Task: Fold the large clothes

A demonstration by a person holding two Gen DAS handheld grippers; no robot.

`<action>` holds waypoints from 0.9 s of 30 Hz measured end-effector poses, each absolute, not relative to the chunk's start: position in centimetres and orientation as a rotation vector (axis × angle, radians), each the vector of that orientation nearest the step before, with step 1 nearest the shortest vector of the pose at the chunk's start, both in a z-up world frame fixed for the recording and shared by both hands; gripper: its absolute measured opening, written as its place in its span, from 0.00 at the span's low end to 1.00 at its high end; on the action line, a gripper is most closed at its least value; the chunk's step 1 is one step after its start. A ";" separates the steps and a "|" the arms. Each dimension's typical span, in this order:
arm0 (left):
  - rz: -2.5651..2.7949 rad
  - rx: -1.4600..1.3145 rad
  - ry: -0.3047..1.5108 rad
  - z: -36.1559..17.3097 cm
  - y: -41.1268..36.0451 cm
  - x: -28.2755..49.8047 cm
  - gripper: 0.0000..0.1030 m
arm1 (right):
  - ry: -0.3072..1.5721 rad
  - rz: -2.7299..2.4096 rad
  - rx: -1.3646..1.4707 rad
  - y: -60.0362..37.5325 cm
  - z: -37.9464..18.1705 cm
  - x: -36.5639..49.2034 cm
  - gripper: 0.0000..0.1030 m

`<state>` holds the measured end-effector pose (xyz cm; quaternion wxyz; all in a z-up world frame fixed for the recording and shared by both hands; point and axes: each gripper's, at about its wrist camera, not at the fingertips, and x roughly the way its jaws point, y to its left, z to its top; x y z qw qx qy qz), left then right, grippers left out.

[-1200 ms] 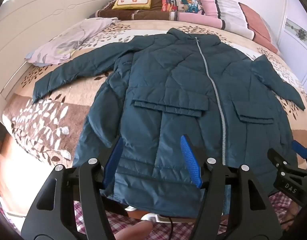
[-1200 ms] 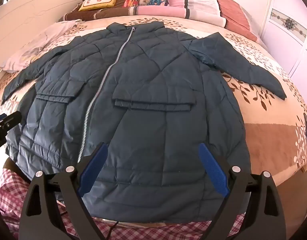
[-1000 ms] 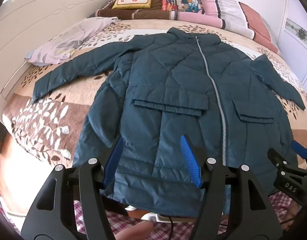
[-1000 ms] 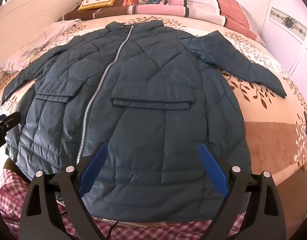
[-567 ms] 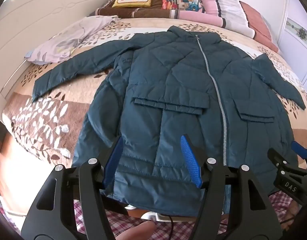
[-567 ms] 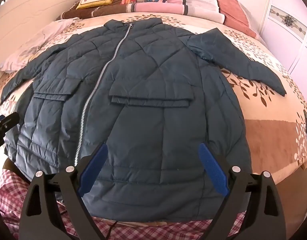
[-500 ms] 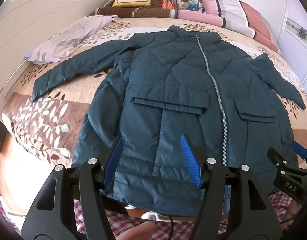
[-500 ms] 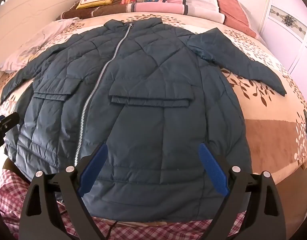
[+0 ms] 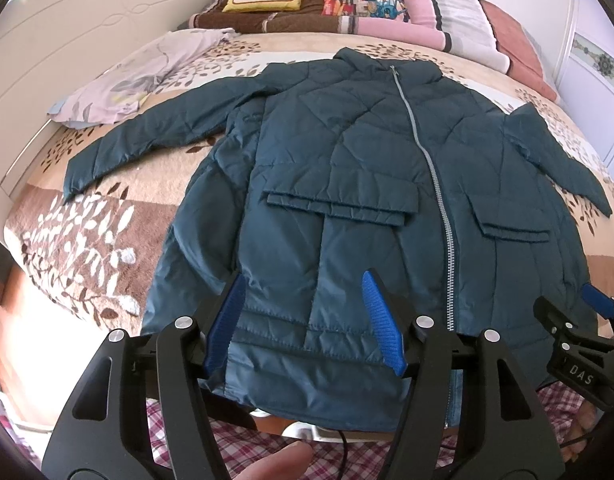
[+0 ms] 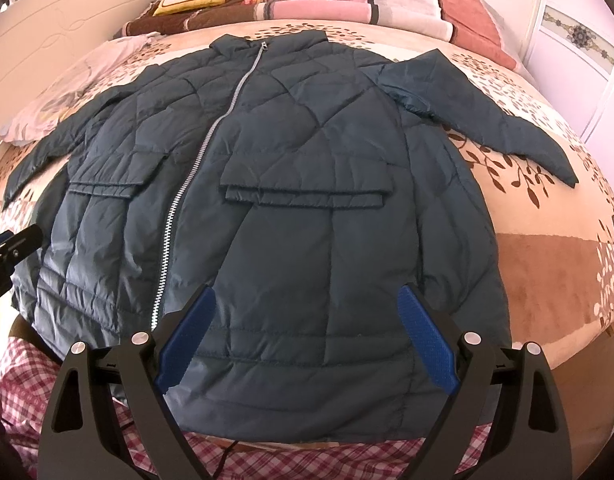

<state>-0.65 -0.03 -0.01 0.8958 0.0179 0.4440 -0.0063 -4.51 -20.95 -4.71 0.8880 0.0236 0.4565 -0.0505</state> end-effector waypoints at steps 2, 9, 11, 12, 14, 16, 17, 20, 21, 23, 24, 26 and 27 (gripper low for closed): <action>-0.012 0.037 0.922 0.0 -0.1 -0.3 0.60 | 0.951 -0.102 0.050 -20.9 -4.7 -4.5 0.87; -0.012 0.037 0.925 -0.5 0.1 -0.1 0.60 | 0.962 -0.090 0.060 -20.8 -4.7 -4.5 0.87; -0.012 0.038 0.927 -0.4 0.0 0.0 0.60 | 0.963 -0.088 0.062 -20.8 -4.8 -4.5 0.87; -0.012 0.038 0.928 -0.4 0.0 -0.1 0.60 | 0.965 -0.088 0.063 -20.8 -4.8 -4.4 0.87; -0.012 0.038 0.928 -0.4 0.0 0.0 0.60 | 0.971 -0.092 0.064 -20.9 -4.8 -4.4 0.87; -0.012 0.038 0.929 -0.4 0.0 0.0 0.60 | 0.976 -0.095 0.068 -21.0 -5.0 -4.4 0.87; -0.012 0.038 0.928 -0.4 0.0 -0.1 0.60 | 0.978 -0.097 0.069 -21.0 -5.0 -4.4 0.87; -0.012 0.038 0.930 -0.8 -0.1 -0.1 0.60 | 0.979 -0.097 0.073 -21.1 -5.1 -4.5 0.87; -0.012 0.038 0.930 -0.8 -0.1 -0.2 0.60 | 0.978 -0.096 0.072 -21.1 -5.1 -4.5 0.87; -0.011 0.038 0.931 -0.8 -0.1 -0.1 0.60 | 0.976 -0.093 0.070 -21.1 -5.1 -4.5 0.87; -0.011 0.038 0.931 -0.8 -0.1 -0.1 0.60 | 0.975 -0.091 0.070 -21.1 -5.1 -4.5 0.87; -0.012 0.038 0.932 -0.8 -0.1 -0.1 0.60 | 0.973 -0.087 0.071 -21.1 -5.0 -4.4 0.87; -0.012 0.039 0.933 -0.7 -0.1 -0.1 0.60 | 0.972 -0.086 0.070 -21.0 -5.0 -4.5 0.87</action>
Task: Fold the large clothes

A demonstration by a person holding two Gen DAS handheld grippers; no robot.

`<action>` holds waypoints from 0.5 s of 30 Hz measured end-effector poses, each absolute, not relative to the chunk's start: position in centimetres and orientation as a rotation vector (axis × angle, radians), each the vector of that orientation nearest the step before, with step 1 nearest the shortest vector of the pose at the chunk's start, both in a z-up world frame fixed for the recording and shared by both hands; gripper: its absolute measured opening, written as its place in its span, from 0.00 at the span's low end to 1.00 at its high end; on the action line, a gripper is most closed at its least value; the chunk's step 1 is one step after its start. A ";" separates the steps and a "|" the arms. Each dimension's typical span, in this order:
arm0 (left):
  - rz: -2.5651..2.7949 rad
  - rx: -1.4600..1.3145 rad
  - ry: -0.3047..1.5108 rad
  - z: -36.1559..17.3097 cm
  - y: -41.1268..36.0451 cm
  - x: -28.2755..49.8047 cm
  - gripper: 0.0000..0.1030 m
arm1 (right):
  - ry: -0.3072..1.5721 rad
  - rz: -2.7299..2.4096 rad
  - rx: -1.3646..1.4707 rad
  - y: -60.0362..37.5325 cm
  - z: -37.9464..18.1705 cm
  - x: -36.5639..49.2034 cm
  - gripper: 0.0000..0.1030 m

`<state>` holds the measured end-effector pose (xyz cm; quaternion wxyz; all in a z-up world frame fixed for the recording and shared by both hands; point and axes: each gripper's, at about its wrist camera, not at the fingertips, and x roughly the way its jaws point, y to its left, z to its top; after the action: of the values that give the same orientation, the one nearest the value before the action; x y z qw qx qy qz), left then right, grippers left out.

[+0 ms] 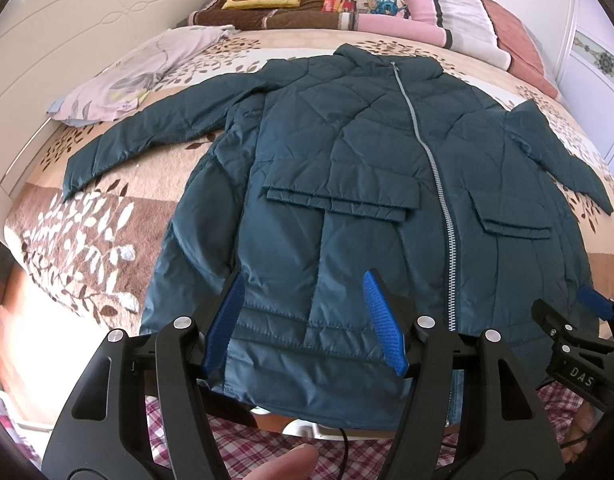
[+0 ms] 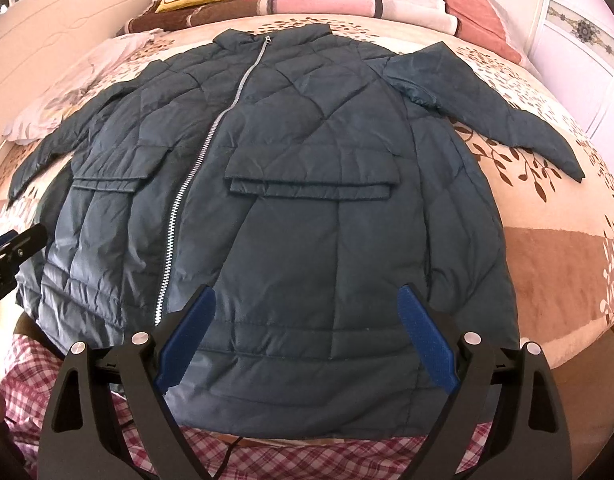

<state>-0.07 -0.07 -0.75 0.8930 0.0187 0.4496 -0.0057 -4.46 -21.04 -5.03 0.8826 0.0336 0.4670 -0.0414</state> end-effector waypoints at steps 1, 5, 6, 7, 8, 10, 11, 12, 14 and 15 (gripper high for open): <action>-0.012 0.039 0.933 -0.7 -0.1 -0.1 0.60 | 0.972 -0.086 0.070 -21.0 -5.0 -4.5 0.87; -0.012 0.039 0.934 -1.1 -0.2 -0.1 0.60 | 0.973 -0.086 0.071 -21.0 -5.0 -4.5 0.87; -0.012 0.039 0.934 -1.1 -0.2 -0.1 0.60 | 0.974 -0.085 0.072 -21.0 -5.0 -4.5 0.87; -0.012 0.039 0.935 -1.1 -0.2 -0.1 0.60 | 0.974 -0.085 0.072 -21.0 -5.1 -4.5 0.87; -0.011 0.039 0.935 -1.2 -0.2 -0.2 0.60 | 0.975 -0.084 0.073 -21.0 -5.1 -4.5 0.87; -0.011 0.039 0.936 -1.2 -0.1 -0.2 0.60 | 0.977 -0.082 0.077 -21.0 -5.1 -4.5 0.87; -0.011 0.039 0.936 -1.3 -0.1 -0.3 0.60 | 0.977 -0.081 0.081 -21.0 -5.1 -4.5 0.87; -0.011 0.039 0.937 -1.3 -0.1 -0.3 0.60 | 0.978 -0.080 0.084 -21.0 -5.1 -4.5 0.87; -0.012 0.039 0.937 -1.3 -0.1 -0.3 0.60 | 0.979 -0.078 0.093 -21.1 -5.2 -4.6 0.87; -0.011 0.039 0.938 -1.3 -0.1 -0.3 0.60 | 0.979 -0.077 0.097 -21.1 -5.2 -4.6 0.87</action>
<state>-0.28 -0.12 -1.34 0.8919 0.0187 0.4518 -0.0055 -4.57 -21.14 -5.21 0.8807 0.0463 0.4700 -0.0368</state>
